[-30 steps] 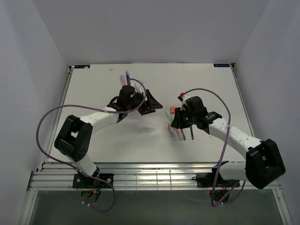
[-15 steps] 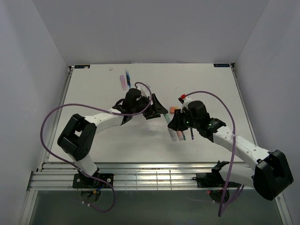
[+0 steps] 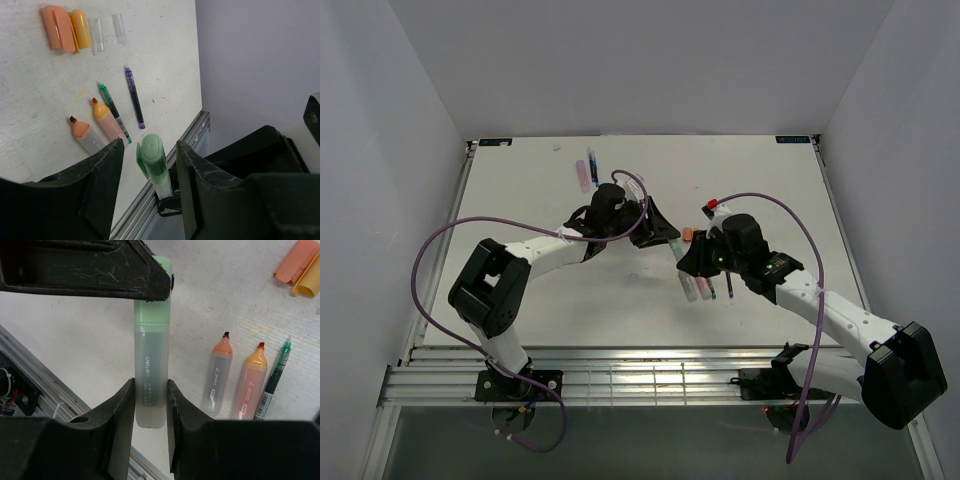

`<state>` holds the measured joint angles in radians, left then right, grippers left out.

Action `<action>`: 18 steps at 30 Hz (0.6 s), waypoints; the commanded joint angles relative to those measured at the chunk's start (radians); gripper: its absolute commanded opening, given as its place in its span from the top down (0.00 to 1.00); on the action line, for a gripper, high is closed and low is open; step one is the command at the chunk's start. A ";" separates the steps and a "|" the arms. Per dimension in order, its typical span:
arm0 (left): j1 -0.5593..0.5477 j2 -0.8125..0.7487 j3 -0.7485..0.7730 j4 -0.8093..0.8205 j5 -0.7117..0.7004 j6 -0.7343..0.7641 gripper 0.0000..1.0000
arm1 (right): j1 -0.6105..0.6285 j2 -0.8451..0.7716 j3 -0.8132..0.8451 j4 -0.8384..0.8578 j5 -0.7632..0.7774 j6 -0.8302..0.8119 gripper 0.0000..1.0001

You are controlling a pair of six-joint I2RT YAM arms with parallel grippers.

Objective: Open the pen caps

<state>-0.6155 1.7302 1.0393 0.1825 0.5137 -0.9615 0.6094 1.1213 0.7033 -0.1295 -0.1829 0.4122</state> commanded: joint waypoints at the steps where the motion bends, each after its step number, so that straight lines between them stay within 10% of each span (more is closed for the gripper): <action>1: -0.010 -0.003 0.027 0.031 0.013 -0.005 0.46 | 0.004 0.006 -0.002 0.060 0.003 -0.001 0.92; 13: -0.015 0.031 0.044 0.052 0.049 -0.022 0.82 | 0.004 0.052 -0.016 0.149 0.010 0.011 0.92; 18: -0.015 0.052 0.051 0.052 0.059 -0.034 1.00 | 0.006 0.084 -0.008 0.154 0.005 -0.003 0.49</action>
<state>-0.6216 1.7863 1.0531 0.2142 0.5308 -0.9897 0.6098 1.1923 0.6891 -0.0574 -0.1791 0.4198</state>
